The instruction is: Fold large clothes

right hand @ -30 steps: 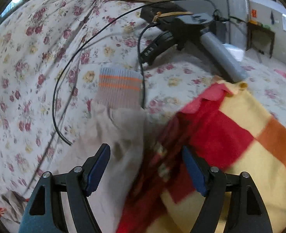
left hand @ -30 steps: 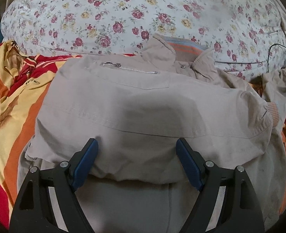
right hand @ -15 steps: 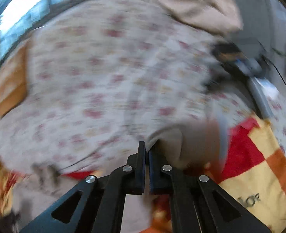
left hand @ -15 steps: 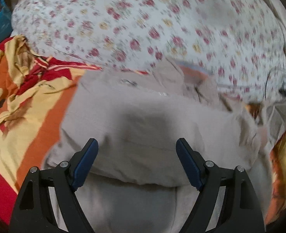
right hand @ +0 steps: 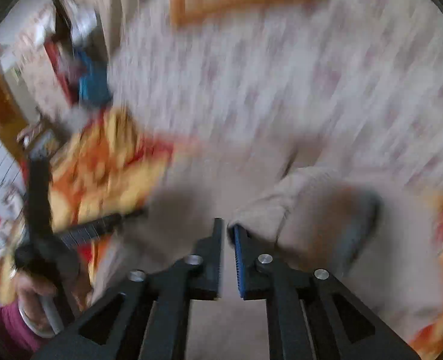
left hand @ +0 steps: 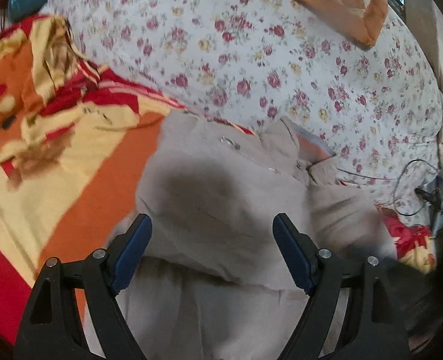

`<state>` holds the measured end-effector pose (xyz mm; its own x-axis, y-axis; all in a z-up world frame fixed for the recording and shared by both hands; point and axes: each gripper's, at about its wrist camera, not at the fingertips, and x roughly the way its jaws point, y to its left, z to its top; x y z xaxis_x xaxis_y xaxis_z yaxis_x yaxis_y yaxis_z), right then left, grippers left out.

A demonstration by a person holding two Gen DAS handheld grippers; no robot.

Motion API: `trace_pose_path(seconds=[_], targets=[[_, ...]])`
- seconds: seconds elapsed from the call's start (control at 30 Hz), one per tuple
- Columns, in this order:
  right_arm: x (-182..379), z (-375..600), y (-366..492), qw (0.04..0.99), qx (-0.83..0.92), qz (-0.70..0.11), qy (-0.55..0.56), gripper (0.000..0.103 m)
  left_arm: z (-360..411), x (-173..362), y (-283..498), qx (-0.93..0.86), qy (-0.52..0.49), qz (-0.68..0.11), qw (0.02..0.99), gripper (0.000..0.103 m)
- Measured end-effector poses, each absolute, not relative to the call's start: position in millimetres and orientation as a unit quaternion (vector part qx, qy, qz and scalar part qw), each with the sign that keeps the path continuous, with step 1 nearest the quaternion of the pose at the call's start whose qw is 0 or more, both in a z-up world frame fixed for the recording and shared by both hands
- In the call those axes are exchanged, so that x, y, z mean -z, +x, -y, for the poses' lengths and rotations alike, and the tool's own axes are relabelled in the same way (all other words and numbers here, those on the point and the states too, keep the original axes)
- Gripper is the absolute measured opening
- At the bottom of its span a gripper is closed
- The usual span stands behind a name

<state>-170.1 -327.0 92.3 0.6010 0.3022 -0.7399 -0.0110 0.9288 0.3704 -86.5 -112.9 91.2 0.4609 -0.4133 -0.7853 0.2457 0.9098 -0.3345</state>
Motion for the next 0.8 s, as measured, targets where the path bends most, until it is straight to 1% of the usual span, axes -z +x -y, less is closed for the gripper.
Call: trace_pose_path(seconds=[0.07, 0.13, 0.2, 0.23, 0.27, 0.3, 0.4, 0.47, 0.6, 0.7, 0.8], targets=[[-70, 321, -175, 0.859, -0.09, -0.472, 0.177, 0.019, 114, -90, -87, 0.2, -0.089, -0.484, 0.847, 0.083], [-70, 331, -193, 0.864, -0.076, -0.462, 0.186, 0.029, 120, -90, -89, 0.211, -0.086, -0.484, 0.845, 0.084], [-82, 352, -218, 0.874, -0.064, -0.434, 0.211, 0.051, 130, -90, -92, 0.23, -0.082, -0.485, 0.84, 0.084], [-88, 364, -229, 0.881, -0.051, -0.417, 0.218, 0.056, 134, -90, -93, 0.24, -0.081, -0.484, 0.838, 0.084], [-93, 373, -241, 0.887, -0.037, -0.402, 0.222, 0.065, 139, -91, -96, 0.254, -0.08, -0.483, 0.834, 0.084], [-96, 380, -249, 0.89, -0.025, -0.395, 0.225, 0.067, 144, -91, -99, 0.267, -0.078, -0.483, 0.83, 0.084], [-97, 410, -273, 0.892, 0.004, -0.364, 0.267, 0.067, 155, -93, -109, 0.287, -0.074, -0.483, 0.824, 0.084], [-93, 415, -267, 0.887, 0.012, -0.359, 0.289, 0.067, 153, -95, -108, 0.275, -0.085, -0.488, 0.824, 0.084], [-84, 396, -225, 0.884, 0.007, -0.39, 0.258, 0.066, 130, -99, -101, 0.261, -0.122, -0.487, 0.824, 0.084], [-72, 381, -184, 0.867, -0.019, -0.389, 0.309, 0.067, 113, -101, -93, 0.248, -0.138, -0.476, 0.832, 0.085], [-58, 356, -144, 0.838, -0.091, -0.402, 0.358, 0.066, 108, -95, -84, 0.266, -0.151, -0.479, 0.823, 0.085]])
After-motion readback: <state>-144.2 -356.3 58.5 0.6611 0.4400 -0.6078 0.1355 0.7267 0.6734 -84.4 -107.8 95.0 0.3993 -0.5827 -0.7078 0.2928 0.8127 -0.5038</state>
